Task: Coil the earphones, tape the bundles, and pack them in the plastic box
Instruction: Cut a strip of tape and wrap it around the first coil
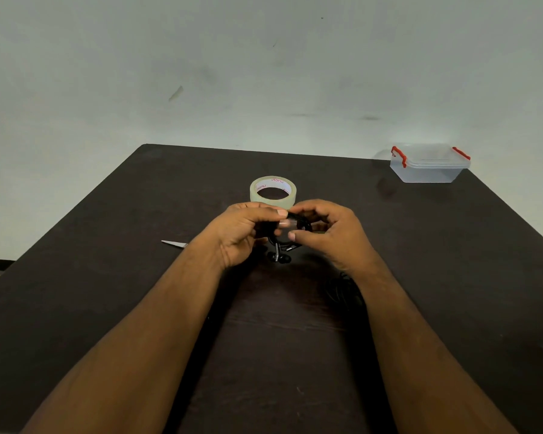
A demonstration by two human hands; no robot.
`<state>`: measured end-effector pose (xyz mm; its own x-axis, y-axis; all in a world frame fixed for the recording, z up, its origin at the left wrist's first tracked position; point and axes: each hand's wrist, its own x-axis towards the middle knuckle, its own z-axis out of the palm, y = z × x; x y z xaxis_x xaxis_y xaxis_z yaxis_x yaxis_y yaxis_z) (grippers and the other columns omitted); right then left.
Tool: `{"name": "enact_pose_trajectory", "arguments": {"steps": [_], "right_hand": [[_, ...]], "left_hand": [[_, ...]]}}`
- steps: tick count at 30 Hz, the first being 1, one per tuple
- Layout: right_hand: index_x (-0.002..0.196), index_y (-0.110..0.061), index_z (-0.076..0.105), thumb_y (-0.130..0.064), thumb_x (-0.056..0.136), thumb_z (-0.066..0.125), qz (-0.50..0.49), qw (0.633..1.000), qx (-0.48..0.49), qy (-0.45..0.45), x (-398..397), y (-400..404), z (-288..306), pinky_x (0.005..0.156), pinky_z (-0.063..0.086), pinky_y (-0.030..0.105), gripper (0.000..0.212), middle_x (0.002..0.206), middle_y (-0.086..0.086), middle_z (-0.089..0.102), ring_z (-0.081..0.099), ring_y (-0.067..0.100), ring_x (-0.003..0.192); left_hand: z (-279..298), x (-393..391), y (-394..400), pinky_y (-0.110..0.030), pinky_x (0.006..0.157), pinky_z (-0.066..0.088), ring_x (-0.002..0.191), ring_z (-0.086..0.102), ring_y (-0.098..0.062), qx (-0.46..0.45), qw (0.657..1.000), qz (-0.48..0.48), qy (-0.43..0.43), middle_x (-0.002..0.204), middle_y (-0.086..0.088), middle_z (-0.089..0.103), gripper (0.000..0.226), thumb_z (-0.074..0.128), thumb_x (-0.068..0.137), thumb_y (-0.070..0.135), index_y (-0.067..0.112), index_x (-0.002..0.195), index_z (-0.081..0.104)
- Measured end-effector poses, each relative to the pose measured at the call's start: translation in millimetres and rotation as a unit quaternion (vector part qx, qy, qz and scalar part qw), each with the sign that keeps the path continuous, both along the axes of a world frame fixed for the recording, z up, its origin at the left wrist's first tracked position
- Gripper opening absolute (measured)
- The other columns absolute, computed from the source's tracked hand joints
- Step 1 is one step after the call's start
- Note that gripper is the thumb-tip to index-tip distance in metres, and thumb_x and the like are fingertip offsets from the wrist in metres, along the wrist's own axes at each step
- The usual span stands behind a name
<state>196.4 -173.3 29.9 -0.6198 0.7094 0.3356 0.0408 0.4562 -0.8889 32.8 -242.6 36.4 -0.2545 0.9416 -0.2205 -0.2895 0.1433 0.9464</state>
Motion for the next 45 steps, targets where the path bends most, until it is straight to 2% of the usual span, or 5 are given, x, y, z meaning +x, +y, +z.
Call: {"name": "enact_pose_trajectory", "arguments": {"steps": [12, 20, 31, 38, 45], "right_hand": [[0.078, -0.012, 0.076, -0.002, 0.076, 0.076, -0.048, 0.990, -0.089, 0.099, -2.8, 1.4, -3.4, 0.078, 0.055, 0.030, 0.010, 0.079, 0.006, 0.075, 0.072, 0.018, 0.082], [0.067, -0.009, 0.072, -0.002, 0.076, 0.074, -0.088, 0.974, -0.179, 0.111, -4.9, 1.5, -3.0, 0.064, 0.050, 0.027, 0.011, 0.066, 0.005, 0.068, 0.061, 0.015, 0.065], [0.097, -0.004, 0.070, 0.000, 0.073, 0.077, -0.071, 0.968, -0.198, 0.135, -5.6, 1.7, -3.1, 0.074, 0.054, 0.028, 0.025, 0.075, 0.008, 0.072, 0.069, 0.015, 0.071], [0.086, -0.022, 0.048, -0.002, 0.077, 0.076, -0.039, 0.991, -0.074, 0.100, -8.0, 0.0, -8.1, 0.083, 0.054, 0.048, 0.036, 0.085, 0.018, 0.072, 0.071, 0.033, 0.085], [0.108, -0.014, 0.072, -0.008, 0.081, 0.073, -0.097, 0.979, 0.179, 0.020, -5.6, 6.5, -15.6, 0.080, 0.052, 0.018, 0.028, 0.100, -0.011, 0.070, 0.066, 0.003, 0.094]], "left_hand": [[-3.6, 3.7, 0.0, -0.020, 0.066, 0.054, 0.071, 0.067, -0.011, 0.063, 0.995, -0.029, 0.066, 0.073, -0.007, 0.072, 0.010, 0.067, 0.082, 0.007, -0.001, 0.087, 0.071], [-4.0, 8.2, 1.3, -0.027, 0.085, 0.056, 0.086, 0.070, -0.019, 0.122, 0.969, -0.026, 0.214, 0.090, -0.016, 0.074, 0.018, 0.073, 0.076, -0.004, 0.002, 0.093, 0.073], [-3.7, 20.9, 3.0, -0.030, 0.083, 0.052, 0.074, 0.067, -0.018, 0.117, 0.969, 0.088, 0.199, 0.070, -0.017, 0.071, 0.010, 0.069, 0.082, 0.006, 0.000, 0.076, 0.075], [-4.2, 21.3, 6.2, -0.028, 0.077, 0.051, 0.067, 0.063, -0.017, 0.055, 0.978, 0.151, 0.134, 0.069, -0.019, 0.069, 0.016, 0.067, 0.077, 0.007, -0.007, 0.071, 0.070], [-2.1, 19.9, 4.4, -0.029, 0.083, 0.056, 0.074, 0.070, -0.025, 0.071, 0.984, 0.146, 0.079, 0.087, -0.022, 0.072, 0.020, 0.077, 0.074, 0.000, -0.001, 0.091, 0.067]]}}
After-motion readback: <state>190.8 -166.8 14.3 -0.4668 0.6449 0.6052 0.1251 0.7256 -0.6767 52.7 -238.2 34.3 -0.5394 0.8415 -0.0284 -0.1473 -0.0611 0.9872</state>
